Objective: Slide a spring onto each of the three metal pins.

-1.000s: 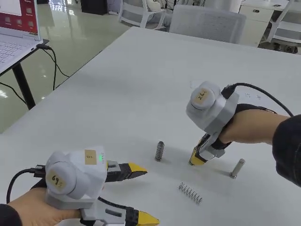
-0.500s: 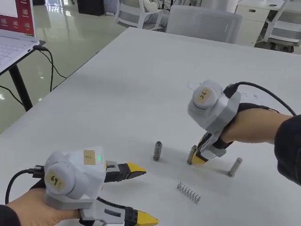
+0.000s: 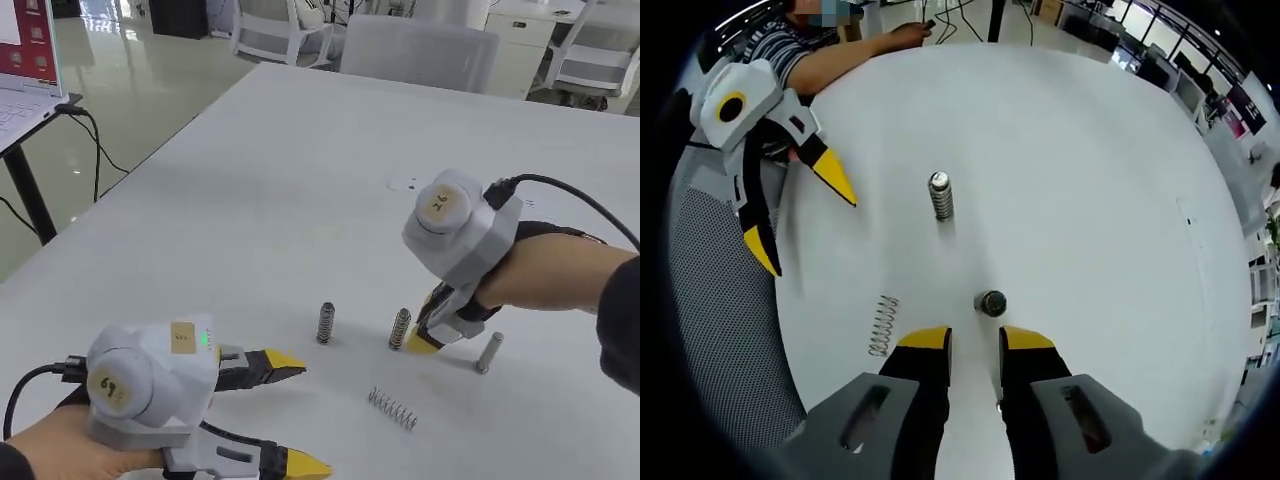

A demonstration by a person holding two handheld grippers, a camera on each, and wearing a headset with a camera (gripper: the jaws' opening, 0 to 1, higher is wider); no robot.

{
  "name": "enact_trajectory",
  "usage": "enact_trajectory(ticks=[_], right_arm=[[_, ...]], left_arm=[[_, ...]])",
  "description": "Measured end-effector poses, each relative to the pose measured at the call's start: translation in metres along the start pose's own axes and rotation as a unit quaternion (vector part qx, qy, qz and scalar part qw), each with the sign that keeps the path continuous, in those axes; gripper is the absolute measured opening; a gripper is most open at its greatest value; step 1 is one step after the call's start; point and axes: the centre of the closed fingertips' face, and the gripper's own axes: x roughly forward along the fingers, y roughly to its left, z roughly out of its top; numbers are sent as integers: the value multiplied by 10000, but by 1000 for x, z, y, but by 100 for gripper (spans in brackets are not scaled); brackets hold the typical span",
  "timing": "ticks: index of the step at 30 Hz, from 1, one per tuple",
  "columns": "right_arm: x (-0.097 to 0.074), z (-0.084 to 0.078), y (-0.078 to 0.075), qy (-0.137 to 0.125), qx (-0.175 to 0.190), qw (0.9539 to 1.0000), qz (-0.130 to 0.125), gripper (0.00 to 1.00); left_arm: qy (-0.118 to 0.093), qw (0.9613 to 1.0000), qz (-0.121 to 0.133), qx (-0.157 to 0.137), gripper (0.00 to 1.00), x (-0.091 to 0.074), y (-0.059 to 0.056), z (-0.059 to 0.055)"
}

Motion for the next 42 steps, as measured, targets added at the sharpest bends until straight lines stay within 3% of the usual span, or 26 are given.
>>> enact_trajectory(ticks=[10,12,31,42], right_arm=[[-7,-5,15,-151,73,9999,35,17],[-8,-4,27,-276,185,9993,150,16],[6,-23,66,-216,263,9987,377,16],[21,-25,79,-155,261,9985,459,16]], left_arm=[[17,10000,-60,39,52,3,-1,2],[27,9999,-94,57,52,4,-1,2],[51,9997,-182,138,52,9,-4,5],[45,9997,-178,166,51,10,-4,7]])
